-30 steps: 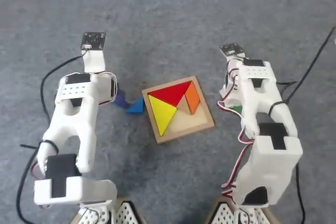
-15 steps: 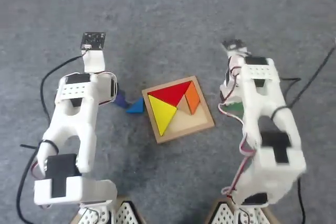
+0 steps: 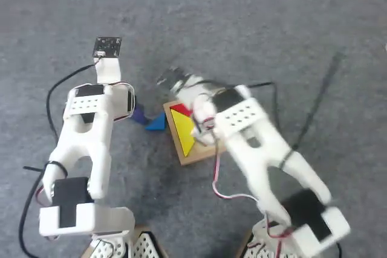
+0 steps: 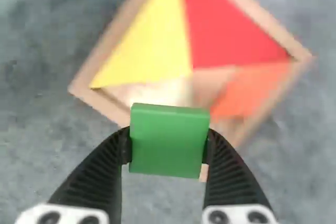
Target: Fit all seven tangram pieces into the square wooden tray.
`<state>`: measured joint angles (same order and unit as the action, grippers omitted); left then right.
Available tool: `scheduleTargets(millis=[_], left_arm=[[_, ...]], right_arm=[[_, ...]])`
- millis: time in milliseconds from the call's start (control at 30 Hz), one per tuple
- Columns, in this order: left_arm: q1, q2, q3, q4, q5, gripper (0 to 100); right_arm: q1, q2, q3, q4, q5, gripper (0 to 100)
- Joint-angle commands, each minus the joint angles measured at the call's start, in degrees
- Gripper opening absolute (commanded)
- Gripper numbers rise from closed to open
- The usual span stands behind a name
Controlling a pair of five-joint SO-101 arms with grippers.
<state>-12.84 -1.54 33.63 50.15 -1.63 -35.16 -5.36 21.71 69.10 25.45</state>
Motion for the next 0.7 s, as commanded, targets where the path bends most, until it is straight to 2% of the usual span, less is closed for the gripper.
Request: scheduleTargets(millis=[0, 267, 467, 667], left_arm=[[-0.4, -0.4, -1.3, -0.6, 0.5, 15], [-0.4, -0.4, -1.3, -0.6, 0.4, 15], [-0.4, -0.4, -1.3, -0.6, 0.4, 15], [-0.4, -0.4, -1.3, -0.6, 0.4, 15]], right_arm=[[-3.9, 4.9, -0.4, -3.6, 3.2, 3.3], [-3.7, 10.8, -0.4, -5.9, 3.4, 3.4], [-1.0, 11.1, -0.4, -5.9, 4.9, 4.2], [-0.7, 12.4, -0.2, -6.3, 6.0, 21.2]])
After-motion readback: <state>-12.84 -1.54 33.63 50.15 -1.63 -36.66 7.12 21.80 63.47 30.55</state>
